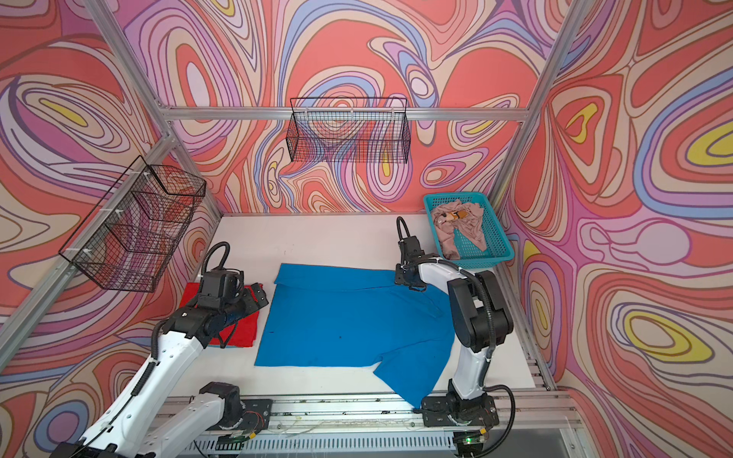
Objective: Fold and stack the t-shirts
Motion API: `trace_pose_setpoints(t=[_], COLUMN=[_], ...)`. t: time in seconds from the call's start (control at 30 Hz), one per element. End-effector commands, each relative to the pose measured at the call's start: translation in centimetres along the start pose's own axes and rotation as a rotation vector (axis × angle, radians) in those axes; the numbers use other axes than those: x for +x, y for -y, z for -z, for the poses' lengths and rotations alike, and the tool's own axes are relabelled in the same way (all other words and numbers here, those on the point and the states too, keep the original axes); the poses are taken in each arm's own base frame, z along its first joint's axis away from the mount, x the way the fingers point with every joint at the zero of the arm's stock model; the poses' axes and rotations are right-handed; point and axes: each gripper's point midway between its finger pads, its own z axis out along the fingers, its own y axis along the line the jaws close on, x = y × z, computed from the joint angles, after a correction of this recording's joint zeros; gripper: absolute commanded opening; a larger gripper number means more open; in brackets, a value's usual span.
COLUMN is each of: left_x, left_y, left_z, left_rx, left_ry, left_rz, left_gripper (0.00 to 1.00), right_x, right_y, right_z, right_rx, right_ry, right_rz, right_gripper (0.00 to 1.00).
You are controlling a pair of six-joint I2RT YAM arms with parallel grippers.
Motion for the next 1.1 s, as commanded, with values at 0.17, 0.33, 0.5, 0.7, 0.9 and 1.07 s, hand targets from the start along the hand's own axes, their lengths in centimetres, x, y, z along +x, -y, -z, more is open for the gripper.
trace_pose_setpoints(t=[0.17, 0.33, 0.5, 0.7, 0.9, 1.07], left_x=[0.5, 0.4, 0.5, 0.5, 0.5, 0.7], left_y=[0.0, 0.1, 0.1, 0.1, 0.3, 0.4], left_z=[0.0, 0.1, 0.1, 0.3, 0.3, 0.2], left_rx=[0.001, 0.007, 0.01, 0.015, 0.025, 0.034], left_ry=[-0.02, -0.018, -0.02, -0.017, -0.02, -0.025], left_rz=[-0.01, -0.009, -0.009, -0.008, -0.007, -0.005], left_gripper=[1.0, 1.0, 1.0, 1.0, 1.0, 1.0], right_x=[0.3, 1.4, 1.7, 3.4, 6.0, 8.8], right_y=[0.2, 0.6, 0.3, -0.5, -0.7, -1.3], right_z=[1.2, 1.0, 1.9, 2.9, 3.9, 4.8], right_rx=[-0.016, -0.007, -0.025, 0.007, 0.082, 0.069], right_ry=[0.033, 0.008, 0.016, -0.008, -0.031, -0.054], right_rz=[-0.001, 0.002, -0.006, -0.018, -0.06, -0.109], right_gripper=[0.27, 0.19, 0.05, 0.0, 0.0, 0.08])
